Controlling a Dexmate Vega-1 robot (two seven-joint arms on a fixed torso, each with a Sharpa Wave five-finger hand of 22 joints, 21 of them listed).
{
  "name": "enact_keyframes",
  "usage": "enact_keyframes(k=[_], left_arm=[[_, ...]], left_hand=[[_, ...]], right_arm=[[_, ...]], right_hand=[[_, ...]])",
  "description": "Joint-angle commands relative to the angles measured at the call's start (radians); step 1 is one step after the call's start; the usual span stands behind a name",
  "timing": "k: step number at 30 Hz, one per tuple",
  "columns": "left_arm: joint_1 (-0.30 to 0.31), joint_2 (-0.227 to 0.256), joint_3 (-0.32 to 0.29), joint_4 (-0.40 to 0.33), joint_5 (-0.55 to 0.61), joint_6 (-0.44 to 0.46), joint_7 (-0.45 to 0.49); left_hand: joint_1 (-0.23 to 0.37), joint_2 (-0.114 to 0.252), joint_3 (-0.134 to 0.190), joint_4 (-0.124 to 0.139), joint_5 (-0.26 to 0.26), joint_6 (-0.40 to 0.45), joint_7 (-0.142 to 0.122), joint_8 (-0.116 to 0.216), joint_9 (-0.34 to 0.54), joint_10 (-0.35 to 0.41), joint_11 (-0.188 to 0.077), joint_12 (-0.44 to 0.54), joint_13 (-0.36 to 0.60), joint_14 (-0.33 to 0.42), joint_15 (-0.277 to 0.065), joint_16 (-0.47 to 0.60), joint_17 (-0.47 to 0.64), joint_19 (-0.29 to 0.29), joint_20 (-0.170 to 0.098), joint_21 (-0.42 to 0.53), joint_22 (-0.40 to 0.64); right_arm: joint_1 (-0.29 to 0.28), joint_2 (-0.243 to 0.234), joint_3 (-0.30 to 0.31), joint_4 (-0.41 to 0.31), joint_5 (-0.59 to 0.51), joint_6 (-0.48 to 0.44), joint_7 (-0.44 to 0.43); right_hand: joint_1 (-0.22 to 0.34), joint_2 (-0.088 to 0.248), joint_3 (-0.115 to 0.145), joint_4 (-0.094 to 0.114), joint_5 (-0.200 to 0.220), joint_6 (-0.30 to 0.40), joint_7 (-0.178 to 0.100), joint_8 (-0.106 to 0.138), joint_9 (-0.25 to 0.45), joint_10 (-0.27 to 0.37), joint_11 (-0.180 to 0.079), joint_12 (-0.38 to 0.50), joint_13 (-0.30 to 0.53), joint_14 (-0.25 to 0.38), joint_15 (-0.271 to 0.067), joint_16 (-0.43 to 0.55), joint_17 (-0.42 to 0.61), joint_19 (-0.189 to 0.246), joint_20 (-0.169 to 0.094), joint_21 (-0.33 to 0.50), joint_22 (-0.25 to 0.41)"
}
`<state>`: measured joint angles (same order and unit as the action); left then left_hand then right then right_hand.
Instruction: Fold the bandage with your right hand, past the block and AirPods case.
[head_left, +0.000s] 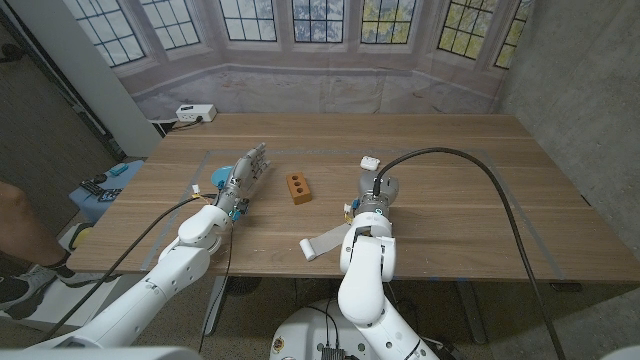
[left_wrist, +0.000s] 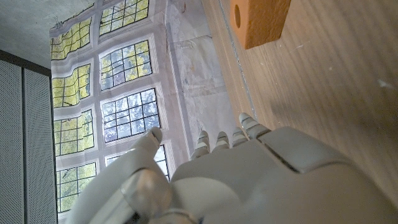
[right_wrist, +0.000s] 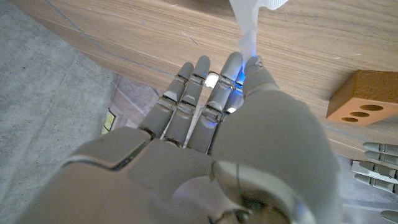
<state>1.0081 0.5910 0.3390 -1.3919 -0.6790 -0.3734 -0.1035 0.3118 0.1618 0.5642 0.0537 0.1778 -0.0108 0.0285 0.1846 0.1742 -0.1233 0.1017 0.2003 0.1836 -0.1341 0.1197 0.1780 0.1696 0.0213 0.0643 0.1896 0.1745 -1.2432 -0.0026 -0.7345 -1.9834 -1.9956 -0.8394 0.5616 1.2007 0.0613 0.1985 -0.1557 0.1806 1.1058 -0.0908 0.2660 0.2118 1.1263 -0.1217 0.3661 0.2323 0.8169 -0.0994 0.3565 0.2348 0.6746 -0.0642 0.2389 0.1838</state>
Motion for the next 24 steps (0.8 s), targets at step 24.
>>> enact_keyframes(k=[24], left_arm=[[0.027,0.005,-0.009,-0.014,-0.002,-0.013,0.005]], left_hand=[[-0.011,0.000,0.010,-0.006,-0.003,0.002,-0.004,-0.002,0.004,0.002,-0.006,0.005,0.005,-0.006,0.007,0.000,0.003,-0.004,0.010,0.006,0.002]], right_arm=[[-0.070,0.005,-0.008,-0.096,0.055,0.064,0.021]], right_hand=[[0.018,0.003,-0.006,0.000,0.002,0.010,0.005,-0.005,0.003,0.003,0.004,0.001,-0.002,0.007,-0.121,0.003,0.002,-0.007,-0.050,0.003,0.003]])
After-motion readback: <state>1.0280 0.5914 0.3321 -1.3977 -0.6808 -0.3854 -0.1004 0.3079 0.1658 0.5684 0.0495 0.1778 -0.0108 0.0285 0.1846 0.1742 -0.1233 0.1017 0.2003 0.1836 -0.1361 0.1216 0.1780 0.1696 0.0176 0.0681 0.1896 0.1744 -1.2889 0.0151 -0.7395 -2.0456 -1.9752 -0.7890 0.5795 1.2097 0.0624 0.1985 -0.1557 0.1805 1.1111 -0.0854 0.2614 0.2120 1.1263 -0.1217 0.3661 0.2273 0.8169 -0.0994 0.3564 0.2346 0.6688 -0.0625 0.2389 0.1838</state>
